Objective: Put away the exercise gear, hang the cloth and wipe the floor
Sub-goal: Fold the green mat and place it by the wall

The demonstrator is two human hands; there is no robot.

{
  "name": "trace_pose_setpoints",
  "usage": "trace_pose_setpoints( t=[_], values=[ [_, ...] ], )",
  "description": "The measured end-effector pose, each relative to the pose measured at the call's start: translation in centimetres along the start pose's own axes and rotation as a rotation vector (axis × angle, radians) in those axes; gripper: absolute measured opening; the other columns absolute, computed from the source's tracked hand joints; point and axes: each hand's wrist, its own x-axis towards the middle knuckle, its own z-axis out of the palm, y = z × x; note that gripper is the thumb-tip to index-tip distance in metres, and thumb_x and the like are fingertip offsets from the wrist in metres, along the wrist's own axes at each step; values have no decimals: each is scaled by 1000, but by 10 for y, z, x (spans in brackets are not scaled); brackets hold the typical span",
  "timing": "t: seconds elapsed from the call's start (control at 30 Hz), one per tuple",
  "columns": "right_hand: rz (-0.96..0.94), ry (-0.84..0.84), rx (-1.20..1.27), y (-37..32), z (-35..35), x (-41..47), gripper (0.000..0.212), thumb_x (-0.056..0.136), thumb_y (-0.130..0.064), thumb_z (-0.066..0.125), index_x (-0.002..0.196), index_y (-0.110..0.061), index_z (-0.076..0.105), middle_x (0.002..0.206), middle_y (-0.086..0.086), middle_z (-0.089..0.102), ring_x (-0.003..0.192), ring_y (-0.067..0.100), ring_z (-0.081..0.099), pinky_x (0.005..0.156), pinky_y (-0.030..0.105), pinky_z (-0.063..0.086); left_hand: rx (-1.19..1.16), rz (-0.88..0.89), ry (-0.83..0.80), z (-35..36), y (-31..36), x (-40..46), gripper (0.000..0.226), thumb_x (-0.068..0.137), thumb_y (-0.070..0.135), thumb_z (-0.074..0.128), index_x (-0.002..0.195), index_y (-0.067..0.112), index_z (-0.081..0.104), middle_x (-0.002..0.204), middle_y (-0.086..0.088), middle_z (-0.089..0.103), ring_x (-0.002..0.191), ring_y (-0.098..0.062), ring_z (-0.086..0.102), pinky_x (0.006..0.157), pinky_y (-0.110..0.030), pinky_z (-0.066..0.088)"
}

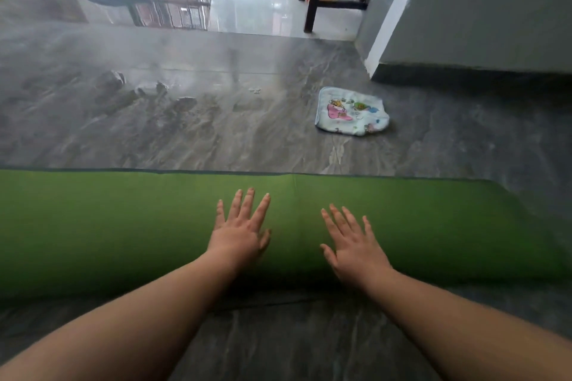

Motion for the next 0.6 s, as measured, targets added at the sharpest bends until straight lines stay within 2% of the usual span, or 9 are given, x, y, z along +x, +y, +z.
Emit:
trace_pose_setpoints(
  t=[0.13,0.3,0.43,0.5,0.57,0.6],
  values=[
    [-52,-4,-24,75,12,-16,73,80,-58,-6,140,-29,-34,155,-5,-31,144,17,-28,116,50,-15,95,86,-21,8,76,8,69,97,56,19,138,36,-33,157,-3,-26,142,-26,-27,115,-59,-7],
    [-104,66,59,149,15,-25,73,80,-58,-6,140,-28,-33,153,-6,-33,144,17,-28,116,51,-15,83,48,6,7,188,43,70,97,56,20,147,33,-23,160,-5,-21,145,-28,-21,116,-59,-5],
    [-50,113,143,220,43,-38,72,86,-58,0,147,-29,-26,154,-7,-33,143,16,-31,116,52,-15,53,8,4,24,271,63,71,97,56,19,147,31,-24,158,-6,-24,144,-29,-24,115,-60,-6],
    [11,153,141,258,67,-51,72,91,-56,12,154,-27,-11,160,-3,-20,146,17,-23,115,55,-9,66,28,-22,39,306,65,71,96,57,18,146,33,-26,156,-4,-29,142,-29,-30,113,-63,-9],
    [70,133,137,292,84,-63,71,93,-53,27,155,-22,13,164,1,6,149,21,0,112,60,5,69,47,-42,50,335,70,71,95,58,19,146,35,-26,155,-2,-31,140,-28,-33,111,-65,-10],
    [96,115,139,305,89,-65,71,93,-53,30,155,-21,18,163,2,13,148,22,8,111,61,8,73,57,-51,54,347,74,71,95,58,19,146,36,-26,155,-2,-32,140,-28,-34,110,-66,-10]
  ],
)
